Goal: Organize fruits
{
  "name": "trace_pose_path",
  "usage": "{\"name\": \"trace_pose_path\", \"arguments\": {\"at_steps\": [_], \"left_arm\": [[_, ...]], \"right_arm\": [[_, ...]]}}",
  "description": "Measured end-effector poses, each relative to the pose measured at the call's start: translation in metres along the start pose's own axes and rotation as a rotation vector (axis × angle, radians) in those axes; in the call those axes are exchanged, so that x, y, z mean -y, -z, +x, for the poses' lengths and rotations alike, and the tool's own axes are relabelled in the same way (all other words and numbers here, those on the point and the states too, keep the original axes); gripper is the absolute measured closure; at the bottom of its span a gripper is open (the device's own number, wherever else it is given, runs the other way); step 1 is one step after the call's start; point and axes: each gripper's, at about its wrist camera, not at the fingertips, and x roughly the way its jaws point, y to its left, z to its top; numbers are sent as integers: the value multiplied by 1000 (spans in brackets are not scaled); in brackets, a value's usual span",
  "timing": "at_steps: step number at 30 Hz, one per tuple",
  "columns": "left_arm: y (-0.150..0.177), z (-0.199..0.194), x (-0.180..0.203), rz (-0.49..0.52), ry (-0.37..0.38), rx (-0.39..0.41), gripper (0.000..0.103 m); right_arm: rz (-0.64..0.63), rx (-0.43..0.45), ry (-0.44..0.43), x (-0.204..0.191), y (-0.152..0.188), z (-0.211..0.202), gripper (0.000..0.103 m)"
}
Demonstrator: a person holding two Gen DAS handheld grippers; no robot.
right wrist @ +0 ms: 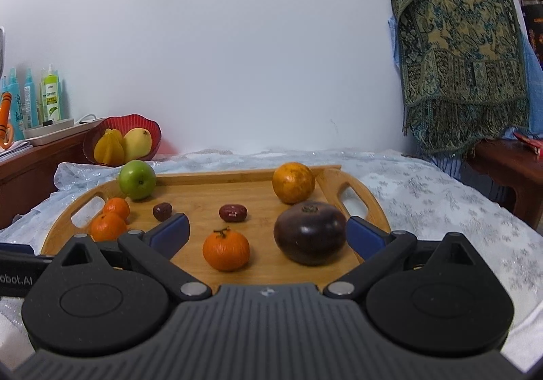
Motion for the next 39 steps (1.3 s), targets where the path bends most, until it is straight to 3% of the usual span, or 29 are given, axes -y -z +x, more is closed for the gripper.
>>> {"name": "trace_pose_path", "arguments": {"at_steps": [9,29,39], "left_arm": [[10,-8,4,16,-13,2,1],[28,6,2,30,-44,-97,1],[28,14,2,43,-66,-103,0]], "right_arm": [[52,-32,18,6,14,-11,0],[-18,-143,41,-5,39,-5,0],[-39,-212,57,-8,45,8,0]]}}
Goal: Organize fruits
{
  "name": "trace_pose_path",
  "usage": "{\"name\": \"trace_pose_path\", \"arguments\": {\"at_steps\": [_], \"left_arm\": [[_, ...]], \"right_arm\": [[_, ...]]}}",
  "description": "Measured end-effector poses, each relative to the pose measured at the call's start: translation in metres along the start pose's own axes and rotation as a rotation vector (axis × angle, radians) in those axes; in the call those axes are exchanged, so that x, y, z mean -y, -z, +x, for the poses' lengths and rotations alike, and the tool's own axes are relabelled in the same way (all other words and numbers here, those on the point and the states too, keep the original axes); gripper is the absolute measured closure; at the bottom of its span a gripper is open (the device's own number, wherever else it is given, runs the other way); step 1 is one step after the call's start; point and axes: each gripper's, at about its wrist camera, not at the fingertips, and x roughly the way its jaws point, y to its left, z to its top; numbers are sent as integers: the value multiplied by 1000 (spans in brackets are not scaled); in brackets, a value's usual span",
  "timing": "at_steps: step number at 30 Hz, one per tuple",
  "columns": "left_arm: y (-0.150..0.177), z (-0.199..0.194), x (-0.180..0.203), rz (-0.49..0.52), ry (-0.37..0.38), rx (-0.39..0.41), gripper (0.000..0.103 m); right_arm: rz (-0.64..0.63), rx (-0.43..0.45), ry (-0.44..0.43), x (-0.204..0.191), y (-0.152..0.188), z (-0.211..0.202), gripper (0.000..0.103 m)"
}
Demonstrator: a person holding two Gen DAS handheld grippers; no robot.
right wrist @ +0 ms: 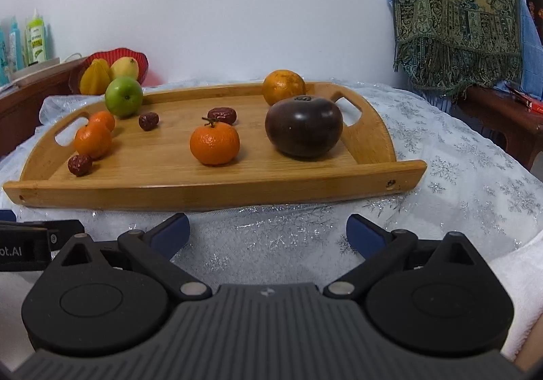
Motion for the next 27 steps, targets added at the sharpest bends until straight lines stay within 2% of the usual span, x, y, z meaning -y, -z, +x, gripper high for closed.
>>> {"name": "trace_pose_path", "arguments": {"at_steps": [27], "left_arm": [[-1,7,1,4,-8,2,0]], "right_arm": [[-21,3,5,-3,1,1,0]]}}
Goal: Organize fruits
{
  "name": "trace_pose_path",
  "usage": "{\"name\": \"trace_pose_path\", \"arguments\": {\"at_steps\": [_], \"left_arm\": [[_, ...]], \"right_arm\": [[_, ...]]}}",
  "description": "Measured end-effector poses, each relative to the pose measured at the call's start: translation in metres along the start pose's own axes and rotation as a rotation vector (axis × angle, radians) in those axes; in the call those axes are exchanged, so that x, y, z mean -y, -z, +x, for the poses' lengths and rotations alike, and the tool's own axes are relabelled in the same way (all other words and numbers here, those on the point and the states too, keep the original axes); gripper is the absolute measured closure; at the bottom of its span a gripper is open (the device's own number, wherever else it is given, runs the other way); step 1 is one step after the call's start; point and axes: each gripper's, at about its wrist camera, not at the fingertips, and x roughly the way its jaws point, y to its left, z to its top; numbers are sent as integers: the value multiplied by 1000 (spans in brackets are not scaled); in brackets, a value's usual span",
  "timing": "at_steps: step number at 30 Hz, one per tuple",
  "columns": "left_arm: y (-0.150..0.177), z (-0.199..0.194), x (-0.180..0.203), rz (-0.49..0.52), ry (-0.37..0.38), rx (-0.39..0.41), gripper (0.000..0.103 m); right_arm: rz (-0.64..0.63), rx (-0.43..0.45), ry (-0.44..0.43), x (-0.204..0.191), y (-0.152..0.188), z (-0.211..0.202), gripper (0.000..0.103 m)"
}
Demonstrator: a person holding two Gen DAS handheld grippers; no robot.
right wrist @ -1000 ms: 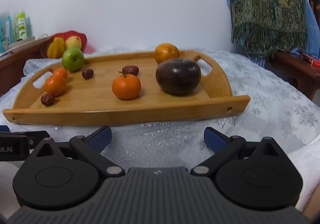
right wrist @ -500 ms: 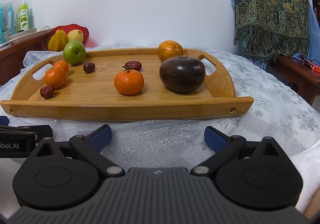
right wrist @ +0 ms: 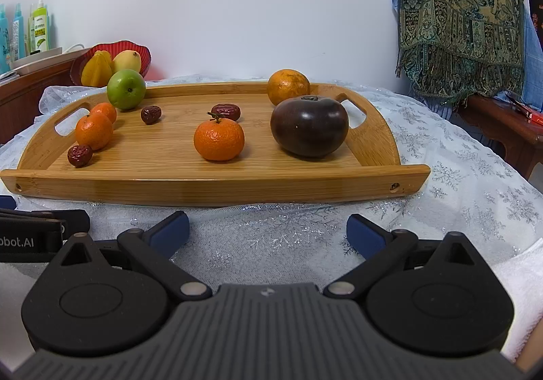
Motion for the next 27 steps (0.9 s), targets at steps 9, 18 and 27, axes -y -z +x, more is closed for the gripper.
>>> {"name": "trace_pose_path", "arguments": {"at_steps": [9,18,27], "left_arm": [[-1,1,0,-7,-4,-4,0],[-1,1,0,-11,-5,-4,0],[1,0,0,-12,-11,4,0]], "right_arm": [[0,0,0,0,0,0,0],[0,0,0,0,0,0,0],[0,0,0,0,0,0,0]]}}
